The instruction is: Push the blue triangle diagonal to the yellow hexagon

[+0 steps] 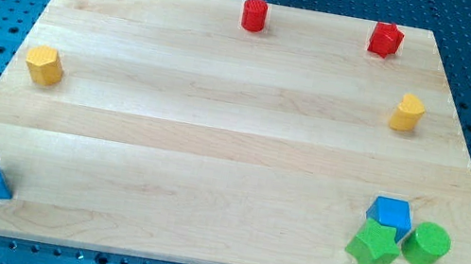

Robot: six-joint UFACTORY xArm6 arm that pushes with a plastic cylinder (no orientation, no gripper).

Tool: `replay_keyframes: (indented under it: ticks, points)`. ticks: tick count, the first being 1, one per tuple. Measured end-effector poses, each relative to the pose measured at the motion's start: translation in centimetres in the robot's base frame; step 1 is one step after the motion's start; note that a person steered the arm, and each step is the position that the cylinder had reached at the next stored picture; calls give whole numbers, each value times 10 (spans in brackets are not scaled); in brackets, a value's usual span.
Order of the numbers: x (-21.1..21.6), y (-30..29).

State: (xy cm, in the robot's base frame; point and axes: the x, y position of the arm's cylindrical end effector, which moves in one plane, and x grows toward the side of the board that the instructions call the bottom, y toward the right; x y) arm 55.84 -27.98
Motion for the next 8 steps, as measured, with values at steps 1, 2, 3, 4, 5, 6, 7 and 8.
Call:
replay_keyframes:
  ticks: [1, 2, 3, 4, 5, 6, 7, 8]
  points:
    - [2, 61]
    - [2, 109]
    - [-10, 59]
    - [-6, -23]
    - [17, -13]
    - [21, 35]
    - [30, 69]
    - [44, 71]
